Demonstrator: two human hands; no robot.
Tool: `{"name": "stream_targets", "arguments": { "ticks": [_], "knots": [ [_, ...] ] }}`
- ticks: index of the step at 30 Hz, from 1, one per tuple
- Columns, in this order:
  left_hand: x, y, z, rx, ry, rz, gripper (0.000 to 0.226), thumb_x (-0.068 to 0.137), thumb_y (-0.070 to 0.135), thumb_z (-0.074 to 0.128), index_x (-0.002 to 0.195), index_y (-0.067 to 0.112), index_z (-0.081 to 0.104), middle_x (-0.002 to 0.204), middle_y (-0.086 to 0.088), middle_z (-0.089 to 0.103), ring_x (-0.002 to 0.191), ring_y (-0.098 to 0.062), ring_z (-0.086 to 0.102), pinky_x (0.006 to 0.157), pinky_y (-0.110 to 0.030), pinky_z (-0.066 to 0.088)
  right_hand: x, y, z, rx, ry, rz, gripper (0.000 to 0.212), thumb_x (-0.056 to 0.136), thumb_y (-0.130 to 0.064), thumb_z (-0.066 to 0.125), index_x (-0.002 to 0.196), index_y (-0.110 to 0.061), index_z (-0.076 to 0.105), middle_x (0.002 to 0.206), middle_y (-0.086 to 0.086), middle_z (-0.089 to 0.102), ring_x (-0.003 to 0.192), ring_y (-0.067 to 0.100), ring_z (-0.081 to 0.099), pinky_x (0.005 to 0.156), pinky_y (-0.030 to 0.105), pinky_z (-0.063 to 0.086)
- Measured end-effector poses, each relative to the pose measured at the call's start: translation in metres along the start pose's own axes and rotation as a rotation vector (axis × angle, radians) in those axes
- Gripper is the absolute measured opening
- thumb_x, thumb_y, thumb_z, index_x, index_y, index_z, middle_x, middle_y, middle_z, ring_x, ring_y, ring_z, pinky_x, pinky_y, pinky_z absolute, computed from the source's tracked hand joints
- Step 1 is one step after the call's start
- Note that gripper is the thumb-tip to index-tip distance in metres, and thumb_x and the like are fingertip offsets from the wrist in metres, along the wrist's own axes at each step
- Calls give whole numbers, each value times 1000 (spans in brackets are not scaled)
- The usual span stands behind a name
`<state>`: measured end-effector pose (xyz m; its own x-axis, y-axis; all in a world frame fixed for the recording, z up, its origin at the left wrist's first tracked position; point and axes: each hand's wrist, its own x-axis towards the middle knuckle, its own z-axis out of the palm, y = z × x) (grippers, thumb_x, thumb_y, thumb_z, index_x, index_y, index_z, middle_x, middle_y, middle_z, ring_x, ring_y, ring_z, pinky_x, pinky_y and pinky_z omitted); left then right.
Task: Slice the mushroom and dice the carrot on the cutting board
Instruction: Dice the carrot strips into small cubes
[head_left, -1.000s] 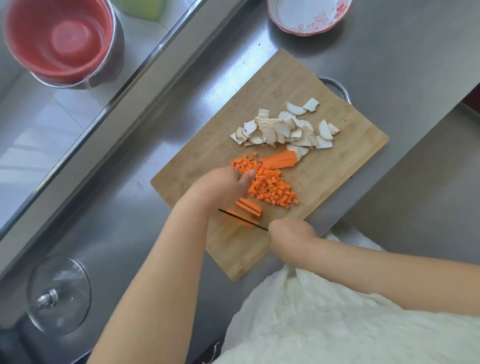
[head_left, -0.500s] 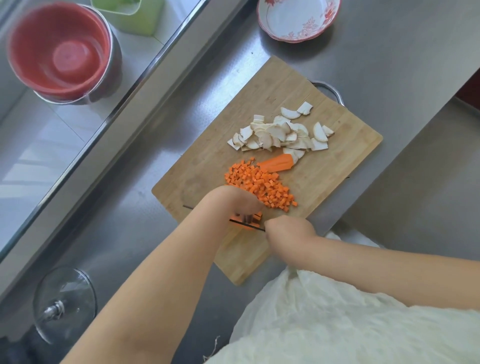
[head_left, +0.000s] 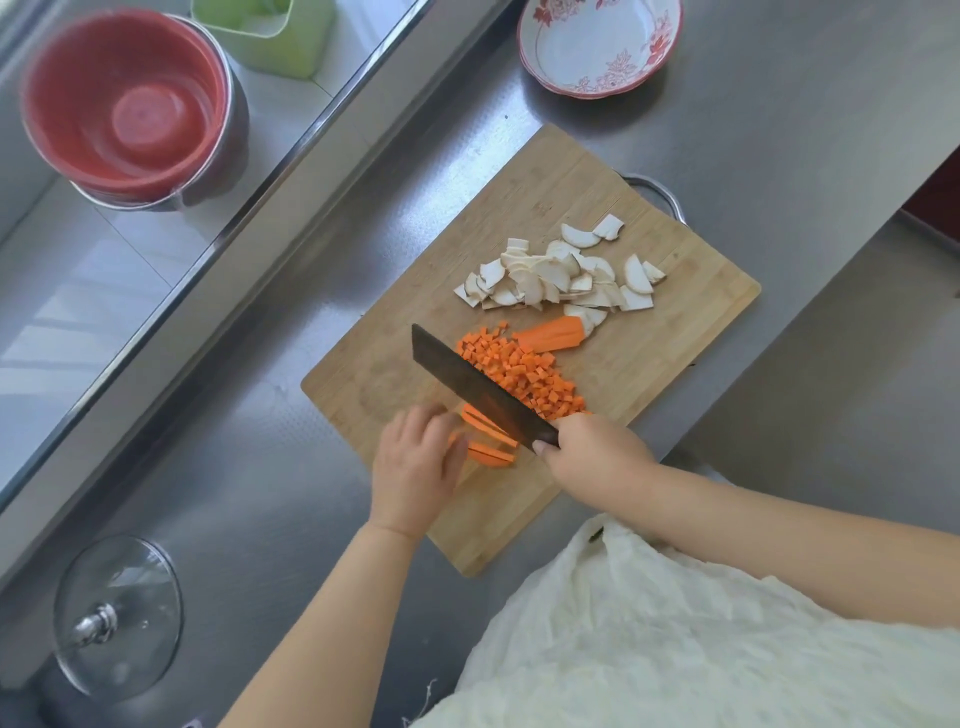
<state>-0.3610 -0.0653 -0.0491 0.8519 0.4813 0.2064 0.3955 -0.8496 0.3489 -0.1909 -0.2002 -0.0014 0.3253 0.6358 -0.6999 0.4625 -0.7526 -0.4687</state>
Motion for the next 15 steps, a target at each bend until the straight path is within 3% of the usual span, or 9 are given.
{"name": "stream_targets", "arguments": {
  "ticks": [2,5,12,15],
  "knots": [
    [-16,-3,16,121,-233,48,35,89,35,65,114,12,62,118,-9,60,103,-29,53,85,-42,47,-1,1,-4,40,9,14,29,98,-36,45,110,-17,62,90,3,63,89,26,61,67,27,42],
    [-7,-2,21,165,-406,73,56,77,26,77,128,18,55,128,-6,56,115,-30,50,91,-45,47,-2,4,-6,59,23,25,28,97,-37,46,110,-17,62,80,-2,56,78,22,55,66,27,42],
    [10,-15,20,210,-499,191,54,70,32,80,120,17,64,118,0,63,108,-28,57,89,-40,49,-9,10,-7,64,30,23,28,98,-37,45,108,-16,61,81,-2,56,83,22,59,65,27,43],
    [6,-15,23,185,-506,154,46,73,28,79,113,15,63,111,-2,62,102,-29,59,86,-40,49,-9,13,-8,75,45,37,27,98,-36,45,108,-16,61,71,-8,49,79,21,55,63,26,37]
  ]
}}
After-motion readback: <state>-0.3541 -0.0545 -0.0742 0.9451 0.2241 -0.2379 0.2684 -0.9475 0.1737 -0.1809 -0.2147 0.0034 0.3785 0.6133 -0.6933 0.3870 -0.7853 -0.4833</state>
